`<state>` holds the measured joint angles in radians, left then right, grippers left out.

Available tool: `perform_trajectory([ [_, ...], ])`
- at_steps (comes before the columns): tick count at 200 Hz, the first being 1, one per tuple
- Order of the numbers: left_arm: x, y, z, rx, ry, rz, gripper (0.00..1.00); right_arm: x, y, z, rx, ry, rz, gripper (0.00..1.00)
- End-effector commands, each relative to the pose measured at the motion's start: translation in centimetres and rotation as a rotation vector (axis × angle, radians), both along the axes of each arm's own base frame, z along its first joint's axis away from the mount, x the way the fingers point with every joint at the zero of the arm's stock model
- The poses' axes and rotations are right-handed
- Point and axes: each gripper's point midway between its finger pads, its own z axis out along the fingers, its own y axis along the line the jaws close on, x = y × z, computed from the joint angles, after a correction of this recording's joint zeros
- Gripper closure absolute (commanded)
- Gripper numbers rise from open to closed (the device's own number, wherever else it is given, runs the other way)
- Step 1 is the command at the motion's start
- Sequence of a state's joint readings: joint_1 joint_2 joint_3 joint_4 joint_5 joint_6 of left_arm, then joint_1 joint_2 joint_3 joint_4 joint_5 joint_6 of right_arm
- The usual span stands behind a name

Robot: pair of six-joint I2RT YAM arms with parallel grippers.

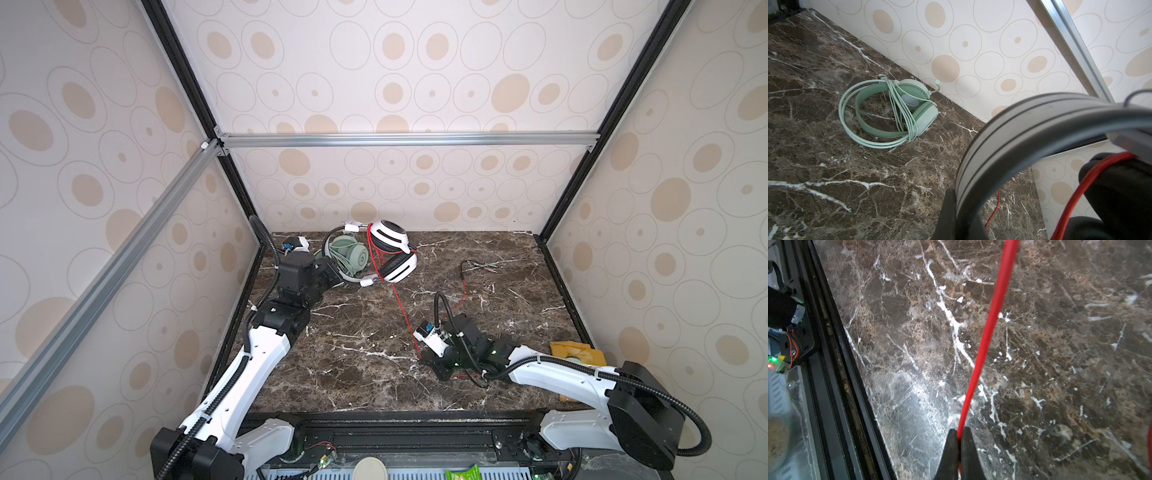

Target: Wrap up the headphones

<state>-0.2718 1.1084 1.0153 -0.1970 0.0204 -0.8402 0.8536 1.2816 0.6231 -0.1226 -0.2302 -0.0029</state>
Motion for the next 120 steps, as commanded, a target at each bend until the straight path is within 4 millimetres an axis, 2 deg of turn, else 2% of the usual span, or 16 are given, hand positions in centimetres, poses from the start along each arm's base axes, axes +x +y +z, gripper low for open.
perform_trajectory([
  [1, 0.3, 1.0, 5.0, -0.072, -0.150, 0.052, 1.00, -1.9, -1.1, -1.4, -0.132, 0.012, 0.040, 1.00],
  [45, 0.3, 1.4, 4.7, -0.070, -0.144, 0.081, 1.00, -3.1, 1.1, 0.8, -0.174, -0.039, 0.121, 1.00],
  [75, 0.2, 2.4, 4.6, -0.056, -0.139, 0.133, 1.00, -3.7, 2.7, 4.0, -0.156, -0.108, 0.168, 1.00],
  [120, 0.4, 4.4, 3.3, -0.010, -0.093, 0.252, 1.00, -4.8, 3.3, 9.2, -0.170, -0.222, 0.233, 1.00],
])
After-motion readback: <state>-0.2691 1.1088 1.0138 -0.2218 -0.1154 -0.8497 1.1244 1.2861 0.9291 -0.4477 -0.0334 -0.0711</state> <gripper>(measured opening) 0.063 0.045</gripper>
